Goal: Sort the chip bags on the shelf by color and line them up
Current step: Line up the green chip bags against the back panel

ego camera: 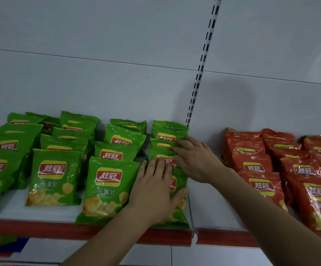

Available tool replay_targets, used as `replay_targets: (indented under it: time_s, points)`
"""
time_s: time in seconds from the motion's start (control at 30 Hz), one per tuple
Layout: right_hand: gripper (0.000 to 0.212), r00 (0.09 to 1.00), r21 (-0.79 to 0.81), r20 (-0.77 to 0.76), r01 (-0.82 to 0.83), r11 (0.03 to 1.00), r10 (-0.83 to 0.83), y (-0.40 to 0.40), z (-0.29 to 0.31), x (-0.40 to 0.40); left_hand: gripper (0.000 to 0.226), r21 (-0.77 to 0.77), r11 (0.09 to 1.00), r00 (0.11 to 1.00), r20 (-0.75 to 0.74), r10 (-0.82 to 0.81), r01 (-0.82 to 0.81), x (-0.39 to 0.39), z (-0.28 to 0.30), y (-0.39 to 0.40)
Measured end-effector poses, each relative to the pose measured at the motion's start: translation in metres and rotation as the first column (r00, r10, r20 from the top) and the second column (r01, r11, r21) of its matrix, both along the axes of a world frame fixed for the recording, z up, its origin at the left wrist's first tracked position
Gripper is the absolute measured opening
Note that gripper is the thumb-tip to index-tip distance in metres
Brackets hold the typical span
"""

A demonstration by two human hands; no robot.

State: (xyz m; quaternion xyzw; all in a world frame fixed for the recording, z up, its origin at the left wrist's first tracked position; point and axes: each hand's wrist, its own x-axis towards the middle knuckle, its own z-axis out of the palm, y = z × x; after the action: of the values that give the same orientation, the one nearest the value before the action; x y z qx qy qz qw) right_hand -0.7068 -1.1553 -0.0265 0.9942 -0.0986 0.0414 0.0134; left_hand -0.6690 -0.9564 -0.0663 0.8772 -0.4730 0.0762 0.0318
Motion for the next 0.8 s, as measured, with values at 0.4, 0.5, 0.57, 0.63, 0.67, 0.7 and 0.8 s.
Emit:
replay_targets:
  time_s: [0.4,0.5,0.57,0.63,0.67,0.7,0.8]
  points:
    - [0.037,0.980,0.054,0.169,0.097,0.994,-0.105,-0.033,0.015,0.047,0.108,0.067,0.997,0.998,0.034,0.047,-0.049,0.044,0.019,-0.048]
    - [0.029,0.956,0.084,0.218,0.181,0.980,-0.195,-0.039,0.020,0.060,0.108,0.097,0.994,0.998,0.028,0.056,-0.058,0.043,0.012,-0.049]
    - [0.029,0.941,0.118,0.179,0.268,0.956,-0.286,-0.044,0.024,0.070,0.108,0.103,0.993,0.998,0.020,0.061,-0.063,0.043,0.012,-0.049]
    - [0.030,0.935,0.165,0.126,0.310,0.936,-0.332,-0.049,0.026,0.078,0.107,0.094,0.993,0.998,0.001,0.070,-0.070,0.042,0.014,-0.049]
    - [0.029,0.931,0.211,0.127,0.311,0.927,-0.342,-0.051,0.027,0.080,0.106,0.080,0.994,0.997,-0.008,0.076,-0.075,0.041,0.016,-0.049]
    - [0.029,0.926,0.264,0.141,0.305,0.915,-0.350,-0.054,0.027,0.081,0.105,0.058,0.995,0.997,-0.010,0.081,-0.080,0.041,0.017,-0.049]
    - [0.026,0.907,0.375,0.194,0.283,0.883,-0.374,-0.058,0.028,0.081,0.102,-0.012,0.996,0.996,0.023,0.091,-0.090,0.043,0.018,-0.052]
